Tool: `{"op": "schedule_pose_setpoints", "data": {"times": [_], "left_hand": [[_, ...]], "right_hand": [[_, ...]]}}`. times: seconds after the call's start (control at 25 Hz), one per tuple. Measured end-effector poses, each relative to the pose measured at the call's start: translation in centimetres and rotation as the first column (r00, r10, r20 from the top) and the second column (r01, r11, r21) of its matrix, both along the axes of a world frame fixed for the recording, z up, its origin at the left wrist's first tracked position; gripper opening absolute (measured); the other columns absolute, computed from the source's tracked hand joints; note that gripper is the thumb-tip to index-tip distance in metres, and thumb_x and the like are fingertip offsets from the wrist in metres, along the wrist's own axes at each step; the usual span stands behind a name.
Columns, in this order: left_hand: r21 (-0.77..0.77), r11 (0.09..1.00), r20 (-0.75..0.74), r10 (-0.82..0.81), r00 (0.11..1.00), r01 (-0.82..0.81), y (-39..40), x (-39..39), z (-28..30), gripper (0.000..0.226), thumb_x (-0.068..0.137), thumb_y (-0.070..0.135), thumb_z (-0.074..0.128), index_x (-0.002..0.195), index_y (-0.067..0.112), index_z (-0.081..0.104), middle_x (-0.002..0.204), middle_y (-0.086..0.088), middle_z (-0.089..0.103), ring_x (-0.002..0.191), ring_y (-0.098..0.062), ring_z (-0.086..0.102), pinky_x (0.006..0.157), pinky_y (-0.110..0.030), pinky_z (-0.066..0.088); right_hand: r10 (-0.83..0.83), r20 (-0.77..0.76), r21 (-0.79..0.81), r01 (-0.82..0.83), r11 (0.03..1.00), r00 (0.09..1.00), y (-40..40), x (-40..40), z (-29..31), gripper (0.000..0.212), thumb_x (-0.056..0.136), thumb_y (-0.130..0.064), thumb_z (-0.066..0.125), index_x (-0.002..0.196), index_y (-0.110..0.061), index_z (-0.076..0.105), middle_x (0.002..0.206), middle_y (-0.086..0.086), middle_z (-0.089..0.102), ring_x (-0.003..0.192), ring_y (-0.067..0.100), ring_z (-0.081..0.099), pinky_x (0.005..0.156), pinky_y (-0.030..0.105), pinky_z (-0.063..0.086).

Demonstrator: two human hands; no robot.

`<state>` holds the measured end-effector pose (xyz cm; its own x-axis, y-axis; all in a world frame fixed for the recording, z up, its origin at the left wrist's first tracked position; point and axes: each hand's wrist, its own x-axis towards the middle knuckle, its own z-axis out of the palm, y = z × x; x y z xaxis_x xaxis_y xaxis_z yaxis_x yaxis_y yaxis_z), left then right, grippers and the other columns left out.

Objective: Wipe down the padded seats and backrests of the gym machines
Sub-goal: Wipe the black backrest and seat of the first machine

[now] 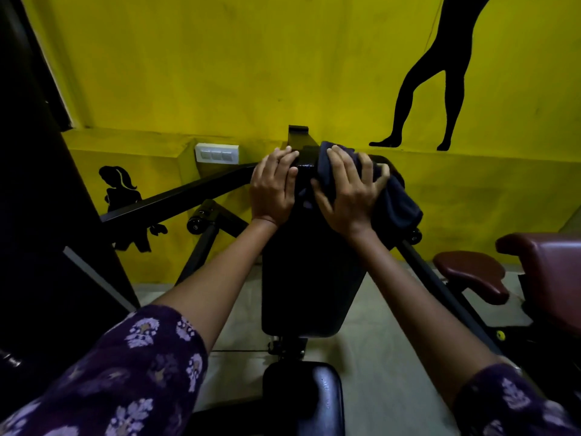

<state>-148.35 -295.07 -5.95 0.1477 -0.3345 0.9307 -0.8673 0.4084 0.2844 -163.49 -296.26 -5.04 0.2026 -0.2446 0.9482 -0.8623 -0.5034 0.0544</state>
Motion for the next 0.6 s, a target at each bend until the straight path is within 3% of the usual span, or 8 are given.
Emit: {"op": "schedule_pose_setpoints", "data": {"times": [0.12,0.2,0.28,0.36,0.44,0.48,0.56,0.6], "left_hand": [[-0.070,0.997,0.005,-0.036,0.999,0.037,-0.3,0.3,-0.6,0.051,0.103,0.034,0.023,0.115,0.006,0.064,0.118,-0.013,0.063,0.112,-0.028,0.056,0.094,-0.035,0.041],[-0.082,0.995,-0.011,-0.059,0.998,0.057,-0.5,0.2,-0.8,0.050,0.103,0.035,0.024,0.116,0.006,0.063,0.119,-0.013,0.063,0.114,-0.027,0.054,0.094,-0.037,0.042],[-0.085,0.994,-0.020,-0.071,0.997,0.069,-0.8,0.2,-0.9,0.051,0.103,0.035,0.023,0.116,0.006,0.062,0.119,-0.014,0.062,0.116,-0.027,0.053,0.094,-0.038,0.042],[-0.101,0.993,-0.002,-0.058,0.998,0.057,-0.9,0.3,-1.0,0.051,0.103,0.035,0.023,0.117,0.005,0.061,0.119,-0.014,0.062,0.117,-0.027,0.053,0.094,-0.038,0.042],[-0.118,0.991,0.019,-0.059,0.998,0.060,-0.9,0.4,-0.9,0.049,0.103,0.034,0.024,0.116,0.004,0.061,0.119,-0.014,0.062,0.115,-0.028,0.054,0.093,-0.038,0.043],[-0.122,0.990,0.013,-0.070,0.997,0.071,-1.0,0.5,-0.9,0.049,0.103,0.034,0.025,0.116,0.004,0.061,0.118,-0.014,0.062,0.114,-0.028,0.055,0.093,-0.038,0.044],[-0.117,0.988,-0.015,-0.105,0.994,0.102,-0.9,0.5,-0.9,0.046,0.102,0.035,0.027,0.117,0.006,0.061,0.118,-0.014,0.062,0.114,-0.027,0.055,0.093,-0.038,0.044],[-0.115,0.987,-0.020,-0.113,0.993,0.110,-0.9,0.5,-0.9,0.045,0.102,0.036,0.027,0.118,0.009,0.059,0.118,-0.013,0.061,0.115,-0.027,0.055,0.093,-0.038,0.044]], "right_hand": [[-0.033,-0.312,-0.216,-0.038,0.976,0.950,-1.8,-4.9,-3.3,0.073,0.089,-0.059,0.042,0.148,-0.019,0.029,0.145,-0.001,0.039,0.133,0.032,0.032,0.104,0.056,0.023],[-0.091,-0.467,-0.265,-0.041,0.963,0.879,-3.2,-8.3,-4.5,0.074,0.091,-0.061,0.037,0.152,-0.025,0.016,0.147,-0.005,0.034,0.141,0.032,0.022,0.105,0.062,0.019],[-0.074,-0.389,-0.249,-0.028,0.968,0.918,-3.6,-8.5,-5.0,0.070,0.092,-0.057,0.039,0.151,-0.027,0.016,0.152,-0.007,0.027,0.145,0.031,0.012,0.107,0.063,0.016],[-0.056,-0.153,-0.175,0.029,0.984,0.987,-2.7,-5.3,-5.7,0.071,0.092,-0.051,0.043,0.152,-0.025,0.015,0.158,-0.007,0.013,0.147,0.030,0.004,0.112,0.060,0.006],[-0.027,-0.145,-0.133,0.007,0.991,0.989,-2.0,-1.8,-7.8,0.072,0.091,-0.048,0.044,0.152,-0.024,0.013,0.158,-0.005,0.013,0.147,0.029,-0.002,0.114,0.057,-0.003],[-0.012,-0.274,-0.143,-0.029,0.989,0.962,-1.9,-0.7,-9.2,0.073,0.088,-0.048,0.045,0.151,-0.025,0.016,0.155,-0.004,0.020,0.147,0.029,-0.004,0.114,0.055,-0.005],[0.023,-0.599,-0.142,-0.135,0.981,0.800,-2.6,-1.1,-11.9,0.070,0.080,-0.044,0.046,0.144,-0.023,0.030,0.146,-0.005,0.036,0.147,0.027,-0.005,0.115,0.053,-0.005],[0.042,-0.689,-0.152,-0.201,0.968,0.724,-3.3,-2.1,-12.6,0.066,0.077,-0.039,0.046,0.140,-0.021,0.035,0.143,-0.007,0.043,0.147,0.028,-0.005,0.116,0.052,-0.005]]}}
